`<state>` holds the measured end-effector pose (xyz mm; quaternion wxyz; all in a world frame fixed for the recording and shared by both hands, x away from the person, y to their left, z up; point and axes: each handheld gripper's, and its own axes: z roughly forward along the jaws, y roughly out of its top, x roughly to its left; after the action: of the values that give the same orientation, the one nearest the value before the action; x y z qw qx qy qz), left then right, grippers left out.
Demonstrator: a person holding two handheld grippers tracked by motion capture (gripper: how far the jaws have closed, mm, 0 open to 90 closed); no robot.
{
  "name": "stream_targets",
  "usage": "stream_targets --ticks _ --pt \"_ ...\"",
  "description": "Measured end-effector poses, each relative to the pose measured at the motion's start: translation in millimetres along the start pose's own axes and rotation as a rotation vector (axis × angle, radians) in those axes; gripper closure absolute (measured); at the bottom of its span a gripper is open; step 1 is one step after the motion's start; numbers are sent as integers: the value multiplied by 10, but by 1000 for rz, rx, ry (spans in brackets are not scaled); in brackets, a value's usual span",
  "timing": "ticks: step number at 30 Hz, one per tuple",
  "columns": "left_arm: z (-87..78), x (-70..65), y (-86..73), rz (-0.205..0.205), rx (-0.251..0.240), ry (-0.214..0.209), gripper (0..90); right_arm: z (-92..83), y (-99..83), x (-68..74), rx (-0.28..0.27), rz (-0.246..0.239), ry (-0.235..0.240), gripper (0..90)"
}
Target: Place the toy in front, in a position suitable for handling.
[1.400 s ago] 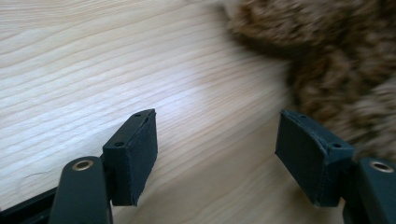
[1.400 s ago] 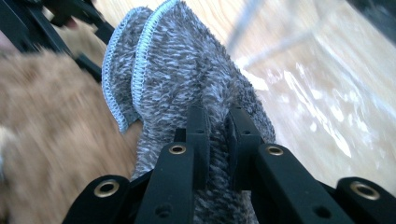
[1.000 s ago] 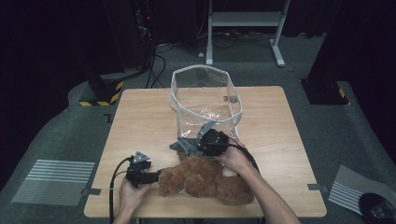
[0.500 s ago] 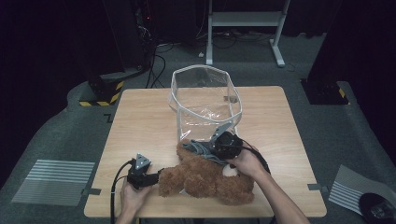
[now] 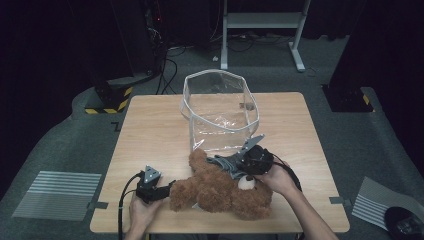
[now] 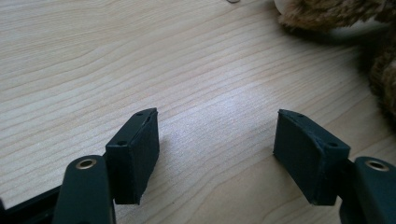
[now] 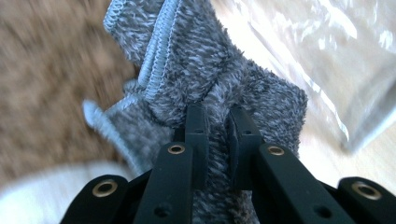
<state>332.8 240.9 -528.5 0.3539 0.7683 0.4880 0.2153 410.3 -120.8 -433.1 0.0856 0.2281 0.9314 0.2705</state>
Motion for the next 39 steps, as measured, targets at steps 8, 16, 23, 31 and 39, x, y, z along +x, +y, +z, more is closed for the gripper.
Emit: stream_targets --ticks 8,16,23,31,39 --pt "-19 73 11 -74 -6 -59 313 -385 -439 -194 -88 93 -66 807" --pt "-167 51 223 -82 -67 -111 291 -396 -722 -132 -57 88 -50 808" --pt "-329 5 502 -70 -99 -182 284 -410 -967 -182 -17 116 -118 808" --pt "-395 -280 733 13 -82 -251 257 -732 -868 -3 -189 97 -96 808" --pt "-243 -434 752 62 -17 -230 255 -570 -946 18 -64 85 -107 808"
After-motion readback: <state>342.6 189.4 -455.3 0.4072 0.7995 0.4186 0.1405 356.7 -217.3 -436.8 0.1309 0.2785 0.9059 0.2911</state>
